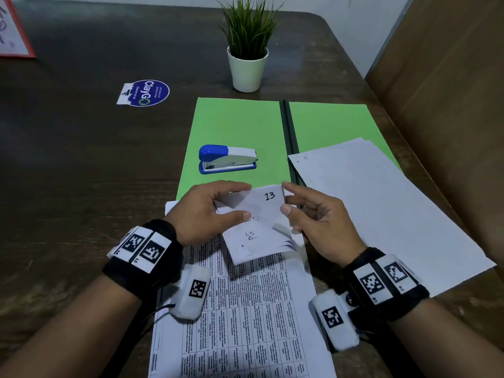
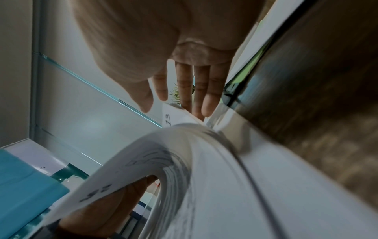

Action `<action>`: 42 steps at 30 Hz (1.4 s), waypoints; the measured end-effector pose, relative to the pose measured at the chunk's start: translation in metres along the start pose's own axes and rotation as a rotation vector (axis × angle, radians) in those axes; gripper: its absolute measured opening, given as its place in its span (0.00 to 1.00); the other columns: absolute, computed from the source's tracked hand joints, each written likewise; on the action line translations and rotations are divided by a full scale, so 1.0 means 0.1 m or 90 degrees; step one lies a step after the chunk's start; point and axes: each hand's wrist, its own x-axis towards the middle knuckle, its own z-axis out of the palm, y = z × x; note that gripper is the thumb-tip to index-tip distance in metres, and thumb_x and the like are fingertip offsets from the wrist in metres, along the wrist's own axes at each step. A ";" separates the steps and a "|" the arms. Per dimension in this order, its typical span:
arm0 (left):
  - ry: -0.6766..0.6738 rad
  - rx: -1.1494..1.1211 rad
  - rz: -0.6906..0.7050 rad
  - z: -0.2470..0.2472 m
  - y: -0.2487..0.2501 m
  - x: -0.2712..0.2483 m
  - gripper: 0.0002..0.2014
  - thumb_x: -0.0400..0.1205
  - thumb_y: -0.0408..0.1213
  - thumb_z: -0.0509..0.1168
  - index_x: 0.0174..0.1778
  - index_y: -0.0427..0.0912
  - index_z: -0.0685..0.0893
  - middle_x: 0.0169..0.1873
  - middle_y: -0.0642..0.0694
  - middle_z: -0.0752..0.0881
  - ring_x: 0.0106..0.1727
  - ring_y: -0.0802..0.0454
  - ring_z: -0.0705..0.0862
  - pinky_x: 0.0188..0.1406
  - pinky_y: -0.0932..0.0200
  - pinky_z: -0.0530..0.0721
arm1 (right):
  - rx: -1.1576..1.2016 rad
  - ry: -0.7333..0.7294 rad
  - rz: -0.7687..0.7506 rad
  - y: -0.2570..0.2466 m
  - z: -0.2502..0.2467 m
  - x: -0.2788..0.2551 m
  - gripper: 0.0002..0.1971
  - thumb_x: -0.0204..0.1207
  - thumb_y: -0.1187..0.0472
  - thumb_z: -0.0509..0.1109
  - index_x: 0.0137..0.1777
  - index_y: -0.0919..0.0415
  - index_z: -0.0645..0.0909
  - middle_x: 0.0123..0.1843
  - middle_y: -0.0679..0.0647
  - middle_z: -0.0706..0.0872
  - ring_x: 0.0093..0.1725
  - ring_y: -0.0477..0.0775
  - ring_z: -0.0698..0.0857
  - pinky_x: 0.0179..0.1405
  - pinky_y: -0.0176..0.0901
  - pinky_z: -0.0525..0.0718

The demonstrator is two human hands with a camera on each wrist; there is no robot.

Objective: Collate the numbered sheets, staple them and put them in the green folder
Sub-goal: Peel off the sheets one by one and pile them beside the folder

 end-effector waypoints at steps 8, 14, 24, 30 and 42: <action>-0.012 0.018 0.019 0.00 0.03 0.00 0.21 0.77 0.44 0.77 0.67 0.60 0.86 0.66 0.65 0.85 0.66 0.70 0.82 0.70 0.56 0.82 | -0.001 -0.007 -0.001 0.04 -0.01 0.00 0.23 0.75 0.64 0.78 0.66 0.40 0.84 0.58 0.52 0.90 0.47 0.57 0.90 0.49 0.45 0.90; -0.006 0.010 0.018 0.00 0.01 0.01 0.16 0.77 0.43 0.78 0.61 0.59 0.90 0.66 0.62 0.85 0.65 0.70 0.83 0.69 0.54 0.83 | 0.006 -0.013 -0.010 0.04 -0.02 0.00 0.23 0.75 0.65 0.78 0.66 0.42 0.83 0.59 0.52 0.90 0.48 0.58 0.91 0.47 0.42 0.89; 0.002 0.010 0.013 0.00 0.01 0.01 0.09 0.75 0.42 0.79 0.49 0.52 0.91 0.60 0.61 0.88 0.60 0.67 0.85 0.64 0.57 0.84 | -0.031 -0.015 -0.027 0.05 0.00 0.00 0.13 0.74 0.62 0.78 0.57 0.48 0.90 0.50 0.44 0.92 0.37 0.51 0.87 0.43 0.46 0.87; -0.005 -0.003 0.029 0.01 0.03 0.00 0.12 0.77 0.49 0.74 0.55 0.51 0.91 0.54 0.60 0.89 0.57 0.65 0.86 0.57 0.67 0.82 | -0.073 -0.075 -0.051 0.03 0.01 -0.02 0.09 0.77 0.50 0.75 0.48 0.54 0.92 0.43 0.53 0.90 0.40 0.58 0.85 0.40 0.51 0.81; 0.004 -0.019 0.011 0.01 -0.02 0.01 0.18 0.79 0.43 0.75 0.67 0.55 0.87 0.59 0.62 0.89 0.62 0.65 0.86 0.64 0.57 0.85 | -0.004 -0.035 -0.014 0.02 0.01 -0.02 0.24 0.77 0.63 0.76 0.68 0.39 0.81 0.57 0.50 0.89 0.41 0.49 0.86 0.40 0.39 0.84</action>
